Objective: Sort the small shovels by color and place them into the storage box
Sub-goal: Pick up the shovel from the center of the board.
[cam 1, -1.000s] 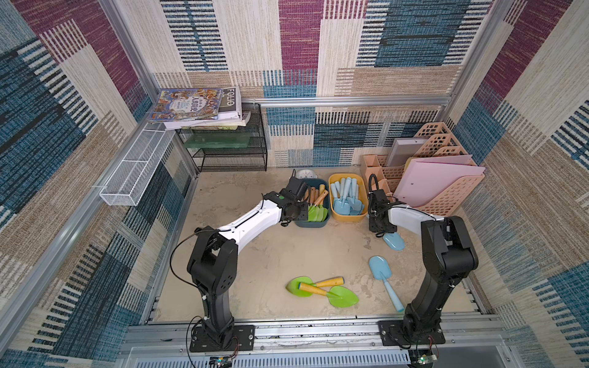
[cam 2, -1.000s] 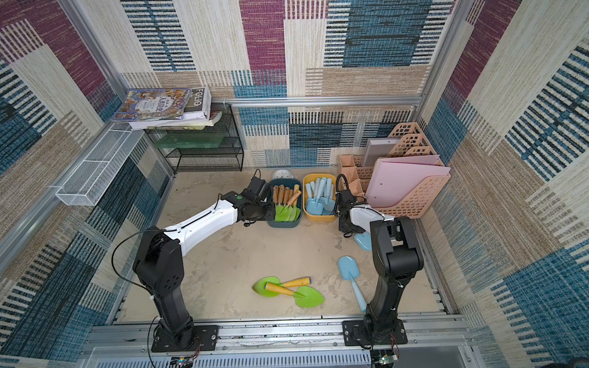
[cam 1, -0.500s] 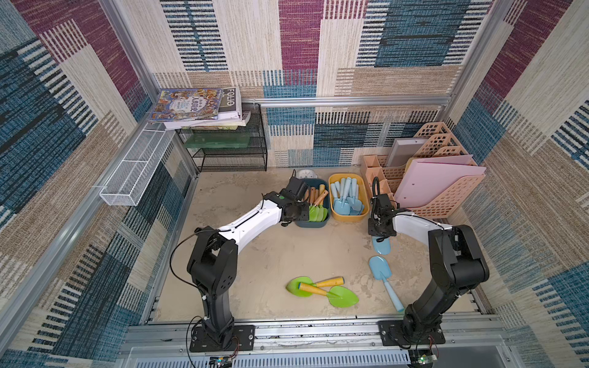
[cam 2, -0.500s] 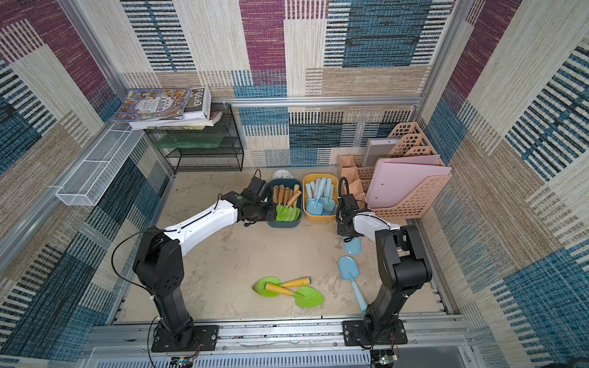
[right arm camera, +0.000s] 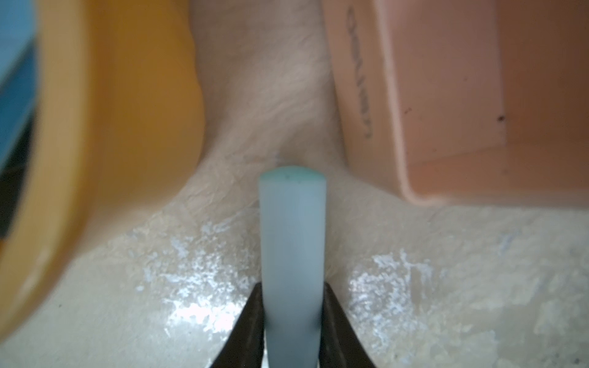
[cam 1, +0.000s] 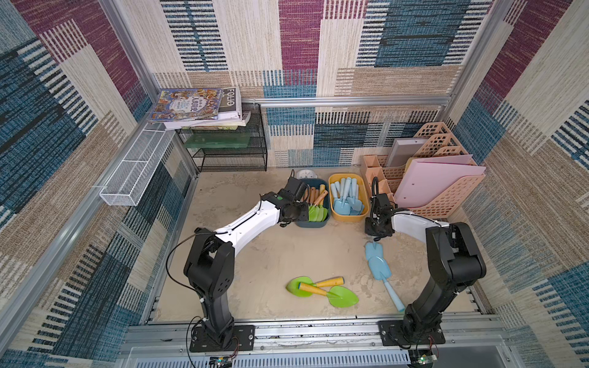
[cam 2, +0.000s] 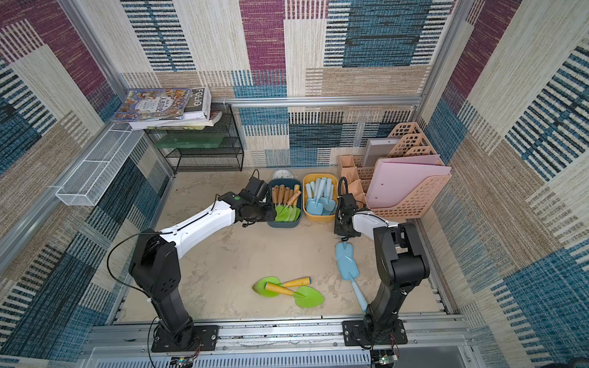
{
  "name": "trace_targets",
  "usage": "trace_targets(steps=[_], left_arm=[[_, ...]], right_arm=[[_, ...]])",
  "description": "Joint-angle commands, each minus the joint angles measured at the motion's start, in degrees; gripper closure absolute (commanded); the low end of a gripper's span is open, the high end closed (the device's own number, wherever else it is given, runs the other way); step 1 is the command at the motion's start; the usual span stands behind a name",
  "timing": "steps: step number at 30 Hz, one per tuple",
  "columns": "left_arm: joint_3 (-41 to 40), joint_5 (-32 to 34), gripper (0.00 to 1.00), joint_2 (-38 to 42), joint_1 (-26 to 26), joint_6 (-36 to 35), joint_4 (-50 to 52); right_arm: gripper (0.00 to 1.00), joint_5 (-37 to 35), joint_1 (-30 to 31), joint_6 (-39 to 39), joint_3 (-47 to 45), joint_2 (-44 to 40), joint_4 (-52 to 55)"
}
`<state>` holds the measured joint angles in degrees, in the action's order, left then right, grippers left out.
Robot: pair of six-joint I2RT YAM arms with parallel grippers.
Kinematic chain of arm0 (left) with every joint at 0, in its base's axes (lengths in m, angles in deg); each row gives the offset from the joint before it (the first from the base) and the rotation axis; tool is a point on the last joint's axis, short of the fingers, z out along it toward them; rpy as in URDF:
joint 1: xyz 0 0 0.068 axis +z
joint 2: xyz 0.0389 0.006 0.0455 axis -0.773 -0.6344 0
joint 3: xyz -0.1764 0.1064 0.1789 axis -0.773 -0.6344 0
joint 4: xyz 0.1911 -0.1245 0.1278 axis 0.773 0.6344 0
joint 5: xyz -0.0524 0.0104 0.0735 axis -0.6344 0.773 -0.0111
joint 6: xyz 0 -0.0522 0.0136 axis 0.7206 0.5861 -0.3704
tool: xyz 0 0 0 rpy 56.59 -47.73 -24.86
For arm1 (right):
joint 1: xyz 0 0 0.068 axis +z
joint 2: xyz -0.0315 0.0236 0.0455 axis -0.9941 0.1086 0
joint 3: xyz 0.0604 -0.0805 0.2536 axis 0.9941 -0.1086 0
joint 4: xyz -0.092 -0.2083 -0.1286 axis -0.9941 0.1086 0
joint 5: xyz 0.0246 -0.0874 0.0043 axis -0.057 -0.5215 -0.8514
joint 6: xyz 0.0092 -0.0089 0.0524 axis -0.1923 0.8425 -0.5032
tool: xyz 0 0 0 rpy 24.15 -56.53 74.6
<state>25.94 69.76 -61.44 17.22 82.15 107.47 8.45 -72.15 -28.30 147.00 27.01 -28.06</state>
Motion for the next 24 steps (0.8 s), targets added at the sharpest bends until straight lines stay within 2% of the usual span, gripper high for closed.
trace_targets(steps=[1,8,12,15,19,24], left_arm=[[0.2,-0.3,0.44,0.6,0.1,0.4,0.0],[0.2,-1.0,0.44,1.1,0.0,0.5,-0.4],[0.2,-2.1,0.44,1.9,0.1,-0.2,-1.2],[0.0,-2.9,0.43,3.1,0.1,-1.6,-2.4],[-0.9,-4.8,0.42,4.7,0.1,-3.4,-5.6],[-1.5,-12.5,0.4,4.6,0.1,-4.8,-11.7]], right_arm=[[0.82,3.7,0.2,0.0,-0.9,0.8,5.0],[0.87,2.4,-0.3,0.0,-2.8,-4.3,5.5],[0.88,6.5,-1.2,0.7,-3.4,-10.2,4.4],[0.87,11.5,-3.2,0.8,-4.1,-15.4,3.1],[0.87,21.8,-6.8,0.8,-5.9,-21.2,-2.0],[0.87,33.7,-9.5,-1.1,-7.0,-23.2,-7.6]])
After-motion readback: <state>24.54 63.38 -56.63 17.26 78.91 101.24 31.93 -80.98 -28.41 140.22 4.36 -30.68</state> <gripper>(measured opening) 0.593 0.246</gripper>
